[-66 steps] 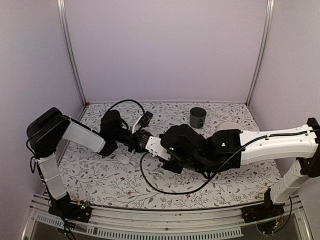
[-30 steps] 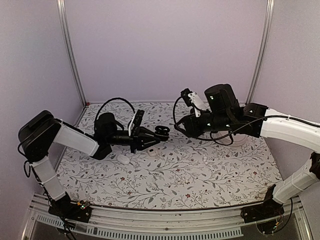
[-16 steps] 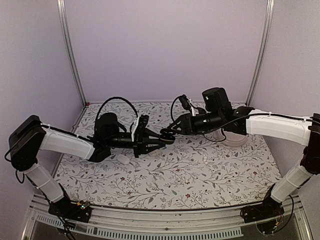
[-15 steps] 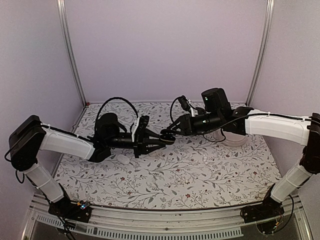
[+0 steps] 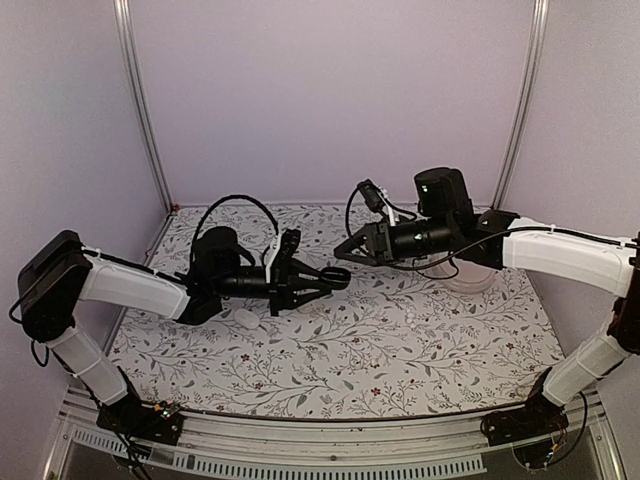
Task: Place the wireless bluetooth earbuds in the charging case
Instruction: Close the charging case with the earbuds, then place the charging case with the earbuds at the center of the board, then pick up the charging case from the center of the board.
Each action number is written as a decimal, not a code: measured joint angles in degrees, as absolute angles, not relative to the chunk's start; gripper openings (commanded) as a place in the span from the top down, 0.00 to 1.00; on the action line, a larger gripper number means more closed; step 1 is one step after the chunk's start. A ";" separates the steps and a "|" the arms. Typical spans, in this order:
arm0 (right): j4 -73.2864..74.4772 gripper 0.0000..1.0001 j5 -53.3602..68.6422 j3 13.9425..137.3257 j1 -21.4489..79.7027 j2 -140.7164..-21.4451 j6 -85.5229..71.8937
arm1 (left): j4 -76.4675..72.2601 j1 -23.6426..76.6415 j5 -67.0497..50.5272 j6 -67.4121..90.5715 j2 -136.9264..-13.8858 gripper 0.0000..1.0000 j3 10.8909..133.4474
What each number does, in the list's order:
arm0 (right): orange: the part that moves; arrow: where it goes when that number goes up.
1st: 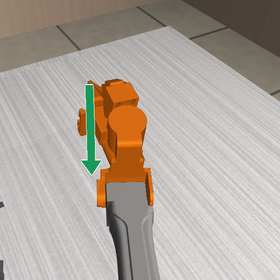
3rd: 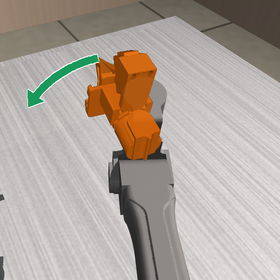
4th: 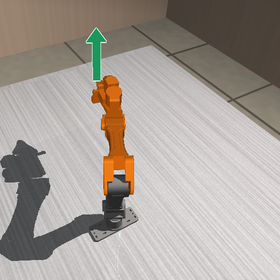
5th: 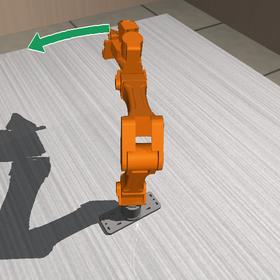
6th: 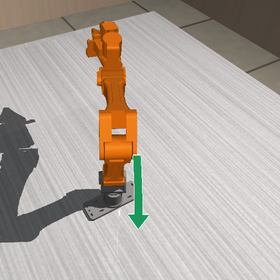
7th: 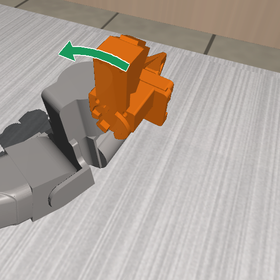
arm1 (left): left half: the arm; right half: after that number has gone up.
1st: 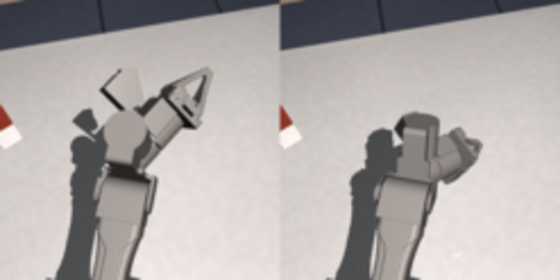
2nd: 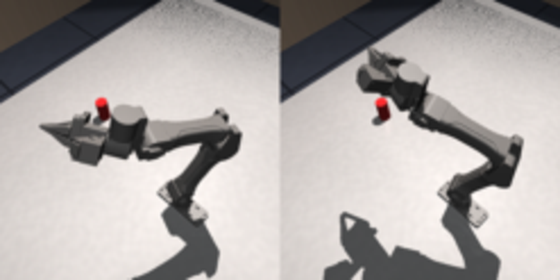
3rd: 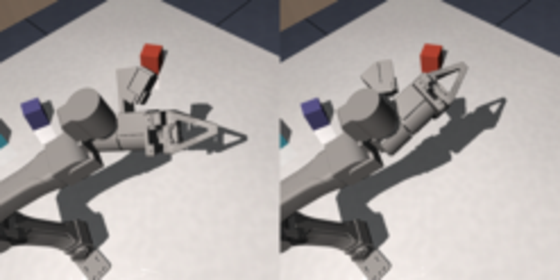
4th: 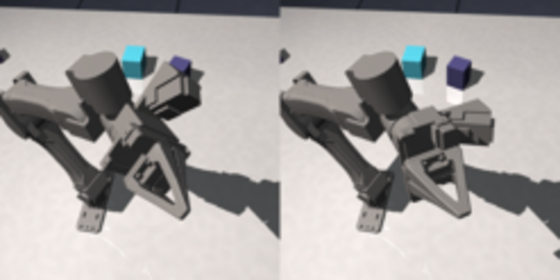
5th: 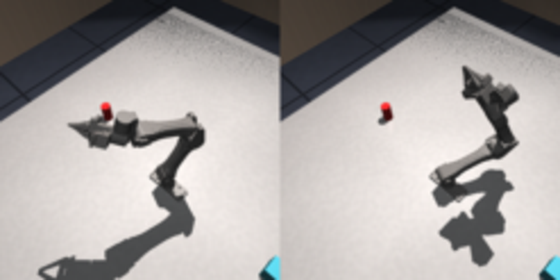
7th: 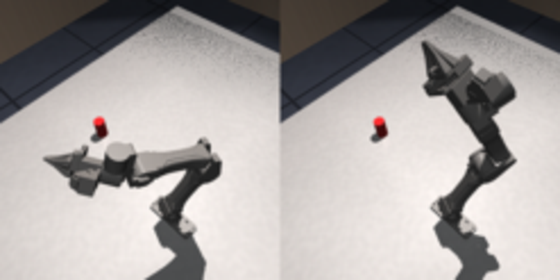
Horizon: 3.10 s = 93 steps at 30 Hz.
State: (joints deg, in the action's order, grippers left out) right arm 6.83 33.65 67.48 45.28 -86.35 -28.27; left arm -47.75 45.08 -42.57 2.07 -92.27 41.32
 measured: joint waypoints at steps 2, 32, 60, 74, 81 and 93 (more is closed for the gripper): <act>7.03 0.57 31.27 67.16 45.30 -84.95 -28.25 | -47.77 44.86 -42.59 3.62 -92.33 1.00 41.36; 9.21 0.54 10.41 55.09 41.82 -76.29 -31.90 | -23.88 26.11 -38.92 42.81 -122.23 0.93 69.45; 8.69 0.52 7.99 50.98 41.82 -70.65 -31.48 | -8.03 21.15 -38.74 41.12 -129.62 0.41 79.70; 8.54 0.44 7.57 51.29 41.82 -72.20 -30.57 | -0.08 21.76 -22.96 31.83 -111.83 0.30 70.50; 8.67 0.42 7.35 54.46 42.37 -81.19 -29.69 | -0.54 26.39 -12.49 26.98 -93.86 0.04 61.65; 9.19 0.40 2.52 66.43 48.71 -97.32 -27.99 | 2.63 26.00 2.68 25.67 -70.04 0.04 48.84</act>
